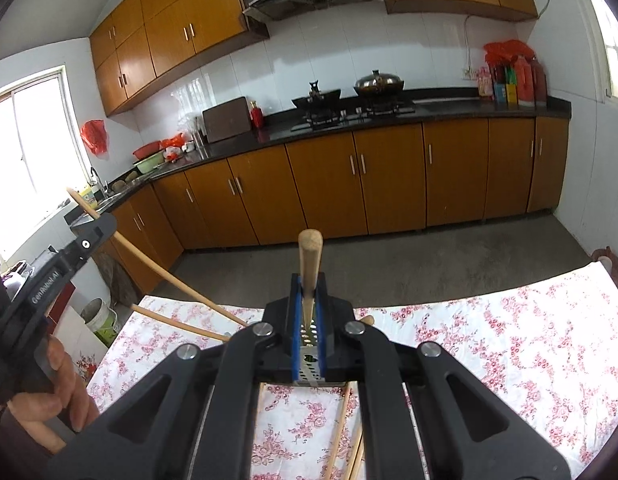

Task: Organize utensils
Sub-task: 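Insert the right tool's chopstick into the holder and open while the left tool releases its chopstick there, then lower the right tool onto a third chopstick and close while the left tool grasps another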

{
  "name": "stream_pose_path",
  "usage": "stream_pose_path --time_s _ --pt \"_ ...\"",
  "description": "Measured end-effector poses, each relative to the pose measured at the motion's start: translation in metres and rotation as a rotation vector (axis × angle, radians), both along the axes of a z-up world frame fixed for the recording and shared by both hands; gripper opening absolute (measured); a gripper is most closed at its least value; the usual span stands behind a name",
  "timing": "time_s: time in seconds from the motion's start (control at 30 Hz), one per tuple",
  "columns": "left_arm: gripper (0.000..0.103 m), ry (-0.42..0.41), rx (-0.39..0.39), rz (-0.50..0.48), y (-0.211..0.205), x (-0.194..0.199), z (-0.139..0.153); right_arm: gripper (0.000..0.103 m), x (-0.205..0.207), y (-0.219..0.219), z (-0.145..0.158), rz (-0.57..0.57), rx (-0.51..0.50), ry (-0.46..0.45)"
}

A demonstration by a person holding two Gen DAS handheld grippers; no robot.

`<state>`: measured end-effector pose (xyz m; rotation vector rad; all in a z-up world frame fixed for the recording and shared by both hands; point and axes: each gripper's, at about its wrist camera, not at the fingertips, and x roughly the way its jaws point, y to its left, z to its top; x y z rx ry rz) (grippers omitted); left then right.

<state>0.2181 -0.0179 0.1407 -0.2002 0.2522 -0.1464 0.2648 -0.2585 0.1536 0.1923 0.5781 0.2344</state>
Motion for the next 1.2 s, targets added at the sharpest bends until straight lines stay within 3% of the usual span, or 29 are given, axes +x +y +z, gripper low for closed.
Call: stream_pose_path --time_s 0.33,0.77,0.93,1.2 --pt "0.007 0.099 -0.006 -0.013 0.003 0.015 -0.024 0.011 0.017 0.005 -0.021 -0.012 -0.015 0.04" --pt "0.011 0.04 -0.007 0.025 0.027 -0.026 0.001 0.02 -0.037 -0.037 -0.009 -0.165 -0.015 -0.046" --pt "0.022 0.071 -0.005 0.059 0.049 -0.05 -0.014 0.02 -0.056 -0.058 -0.054 -0.217 -0.027 0.04" --pt "0.022 0.294 0.036 0.092 0.075 -0.047 -0.098 0.021 -0.052 -0.044 -0.166 -0.16 -0.008 0.287"
